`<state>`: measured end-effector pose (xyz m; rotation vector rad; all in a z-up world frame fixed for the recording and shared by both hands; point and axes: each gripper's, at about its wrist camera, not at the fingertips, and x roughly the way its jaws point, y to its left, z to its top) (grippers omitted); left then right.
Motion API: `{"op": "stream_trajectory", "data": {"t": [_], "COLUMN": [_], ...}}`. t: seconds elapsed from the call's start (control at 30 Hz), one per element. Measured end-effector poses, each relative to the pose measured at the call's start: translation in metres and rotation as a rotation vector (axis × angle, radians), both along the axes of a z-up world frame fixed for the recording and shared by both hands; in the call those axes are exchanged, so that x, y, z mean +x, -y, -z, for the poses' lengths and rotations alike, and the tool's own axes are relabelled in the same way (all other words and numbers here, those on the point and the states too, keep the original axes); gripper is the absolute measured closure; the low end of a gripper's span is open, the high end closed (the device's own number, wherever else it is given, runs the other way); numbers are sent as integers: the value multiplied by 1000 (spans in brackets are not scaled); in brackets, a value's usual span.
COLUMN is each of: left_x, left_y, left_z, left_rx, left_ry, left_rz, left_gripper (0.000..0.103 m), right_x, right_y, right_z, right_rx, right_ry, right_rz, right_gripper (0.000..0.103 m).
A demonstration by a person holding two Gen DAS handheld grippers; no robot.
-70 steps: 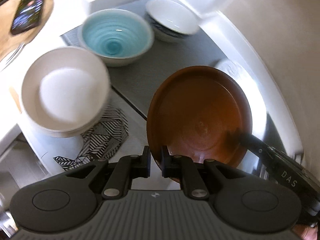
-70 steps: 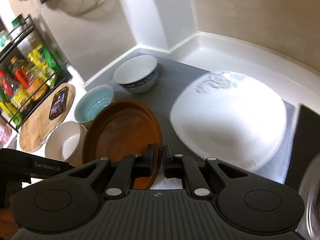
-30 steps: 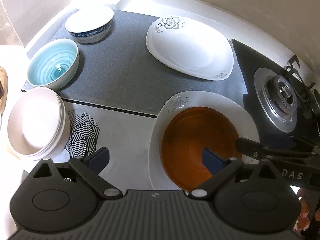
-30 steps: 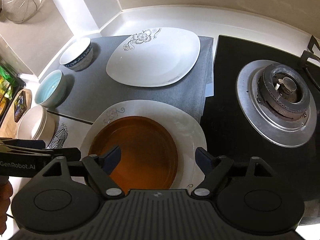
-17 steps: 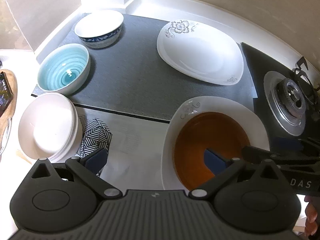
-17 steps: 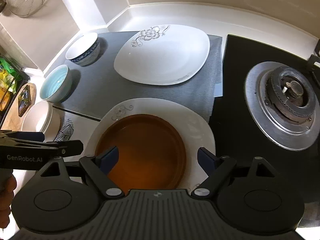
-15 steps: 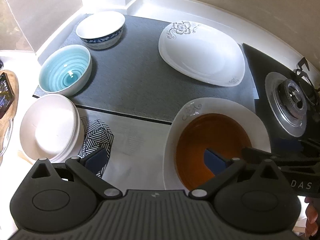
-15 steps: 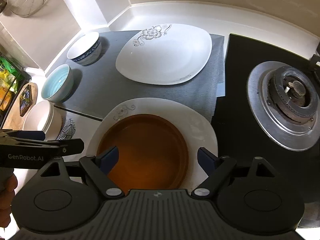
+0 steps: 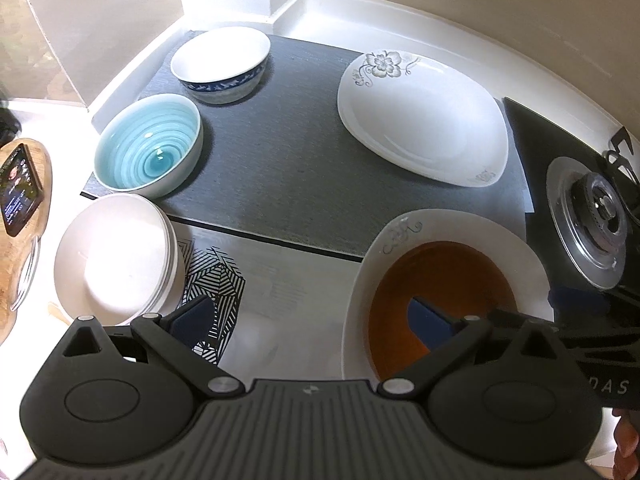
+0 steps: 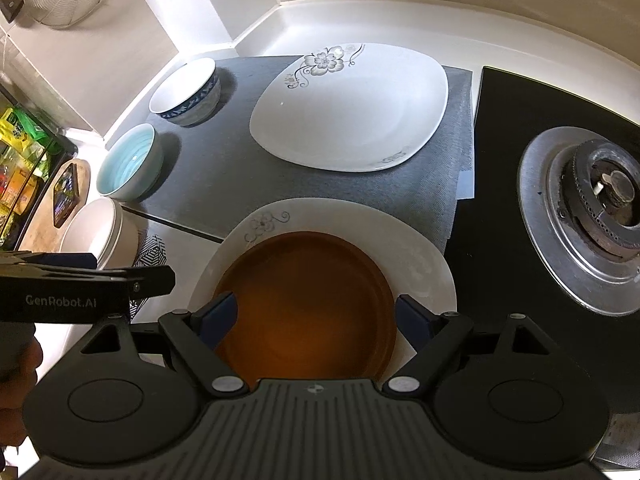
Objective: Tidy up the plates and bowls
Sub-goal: 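Open both grippers and lift them away from the stacked plates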
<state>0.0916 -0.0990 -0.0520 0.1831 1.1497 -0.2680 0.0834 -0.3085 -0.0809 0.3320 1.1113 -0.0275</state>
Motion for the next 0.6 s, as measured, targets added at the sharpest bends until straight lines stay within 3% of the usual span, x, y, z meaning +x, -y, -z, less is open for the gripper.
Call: {"op": "stream_trajectory", "data": {"t": [0.6], "left_x": [10], "left_y": [3], "left_z": [-1], "left_rx": [20], "left_ry": [3], "left_rz": [-57], "left_gripper": [0], "right_x": [10], "right_y": [6], "right_z": [4], "right_rx": [24], "right_ry": [-4], "right_rz": [-53], "right_gripper": [16]}}
